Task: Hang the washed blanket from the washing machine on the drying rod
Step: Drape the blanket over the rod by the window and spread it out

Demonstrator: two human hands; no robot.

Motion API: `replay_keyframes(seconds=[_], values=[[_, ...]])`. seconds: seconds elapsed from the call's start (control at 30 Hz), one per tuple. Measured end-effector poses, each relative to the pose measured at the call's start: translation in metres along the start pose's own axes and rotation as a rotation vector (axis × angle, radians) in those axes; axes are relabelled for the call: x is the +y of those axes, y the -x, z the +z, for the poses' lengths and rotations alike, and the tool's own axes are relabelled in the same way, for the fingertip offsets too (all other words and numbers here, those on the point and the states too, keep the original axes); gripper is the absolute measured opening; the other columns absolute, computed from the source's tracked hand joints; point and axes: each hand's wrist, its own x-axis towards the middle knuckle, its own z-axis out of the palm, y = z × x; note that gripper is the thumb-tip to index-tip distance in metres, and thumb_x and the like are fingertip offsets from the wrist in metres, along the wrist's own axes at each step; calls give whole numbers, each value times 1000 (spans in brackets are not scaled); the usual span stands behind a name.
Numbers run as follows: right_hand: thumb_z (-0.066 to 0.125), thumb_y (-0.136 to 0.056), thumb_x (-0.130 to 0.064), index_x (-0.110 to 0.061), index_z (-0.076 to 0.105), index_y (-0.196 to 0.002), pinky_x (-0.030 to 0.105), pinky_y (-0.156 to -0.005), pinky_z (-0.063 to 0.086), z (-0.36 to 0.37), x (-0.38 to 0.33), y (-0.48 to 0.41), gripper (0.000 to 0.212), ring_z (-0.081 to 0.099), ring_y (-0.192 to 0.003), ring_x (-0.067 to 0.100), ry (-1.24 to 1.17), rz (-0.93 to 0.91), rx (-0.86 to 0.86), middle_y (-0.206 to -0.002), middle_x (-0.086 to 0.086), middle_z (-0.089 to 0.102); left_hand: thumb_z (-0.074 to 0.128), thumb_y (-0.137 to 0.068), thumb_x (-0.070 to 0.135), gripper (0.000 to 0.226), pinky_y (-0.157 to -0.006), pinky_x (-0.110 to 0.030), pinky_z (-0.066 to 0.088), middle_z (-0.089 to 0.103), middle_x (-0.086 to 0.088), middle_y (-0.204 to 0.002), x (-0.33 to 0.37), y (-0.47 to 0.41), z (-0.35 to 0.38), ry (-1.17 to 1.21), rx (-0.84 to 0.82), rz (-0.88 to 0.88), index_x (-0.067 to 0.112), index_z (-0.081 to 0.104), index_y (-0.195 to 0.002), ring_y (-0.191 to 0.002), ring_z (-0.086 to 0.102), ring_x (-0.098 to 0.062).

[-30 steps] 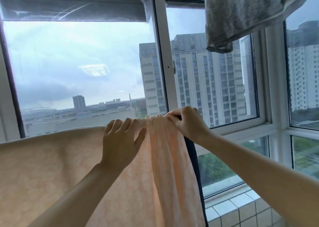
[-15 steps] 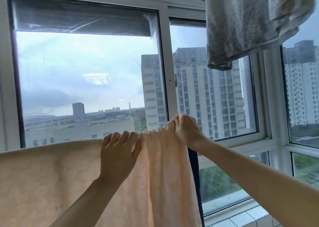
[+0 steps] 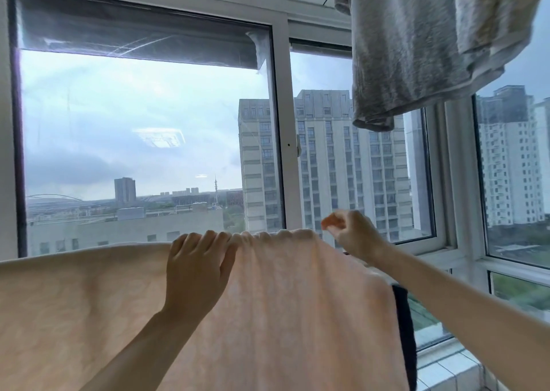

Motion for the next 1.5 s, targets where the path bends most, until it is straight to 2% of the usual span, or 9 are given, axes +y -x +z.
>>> replay_keyframes(seconds=[0.13, 0.27, 0.37, 0.57, 0.87, 1.0, 1.13, 1.33, 1.5], values=[[59, -93, -11, -10, 66, -116, 8, -80, 47, 16, -31, 3, 24, 62, -103, 7, -38, -219, -188, -115, 0, 68, 43, -99, 38, 32, -79, -36, 45, 65, 5, -80, 1, 0, 3, -1, -7, 1, 20, 67, -89, -74, 61, -21], [67, -88, -12, -13, 73, -107, 14, -92, 48, 30, -38, 2, 19, 66, -98, 5, 7, -325, -78, -106, 0, 72, 43, -99, 38, 31, -79, -36, 45, 66, 5, -80, -1, 1, 0, 7, -4, 1, 20, 68, -90, -74, 62, -20], [69, -86, -13, -13, 76, -98, 2, -76, 44, 33, -40, 0, 13, 64, -83, 0, -3, -299, 3, -95, -2, 74, 42, -99, 39, 33, -78, -35, 46, 67, 5, -80, -4, 1, -3, 9, 1, 7, 21, 68, -90, -74, 62, -19], [58, -94, -12, -8, 70, -97, 29, -80, 55, 39, -37, -8, 13, 67, -82, 15, 90, -242, 134, -89, 4, 72, 40, -99, 43, 37, -80, -34, 47, 70, 5, -84, -10, 2, -2, 31, -5, 8, 21, 70, -92, -76, 64, -17], [54, -96, -9, -4, 67, -100, 27, -82, 52, 23, -20, -22, 15, 65, -91, 20, 114, -177, 192, -96, 9, 70, 46, -97, 39, 29, -79, -36, 48, 68, 5, -83, 1, -1, 0, 45, -54, 0, 20, 67, -93, -76, 63, -19], [57, -94, -11, -5, 70, -100, 22, -79, 46, 19, -18, -31, 16, 62, -87, 15, 141, -158, 119, -97, 7, 71, 46, -97, 40, 29, -78, -35, 48, 69, 5, -83, 3, -4, -3, 61, -84, -14, 21, 68, -92, -75, 64, -18], [60, -93, -11, -2, 71, -99, 30, -88, 51, 25, -5, -23, 15, 64, -85, 15, 131, -80, -116, -95, 8, 72, 45, -96, 43, 31, -78, -35, 48, 69, 7, -82, -2, -6, -7, 68, -145, -53, 22, 67, -92, -75, 65, -20], [57, -94, -9, -6, 67, -101, 27, -73, 58, 26, -5, 4, 13, 70, -82, 17, -279, 50, -63, -93, 5, 72, 38, -94, 51, 41, -80, -36, 49, 71, 8, -84, -16, -11, -10, 113, -216, -76, 25, 69, -92, -76, 67, -22], [66, -90, -19, -5, 68, -102, 27, -81, 52, 42, -4, 21, 19, 67, -87, 17, -6, 18, -46, -94, 5, 71, 41, -92, 54, 40, -91, -35, 41, 72, 11, -105, -10, -14, -14, 218, -250, -150, 32, 71, -107, -96, 66, -21]])
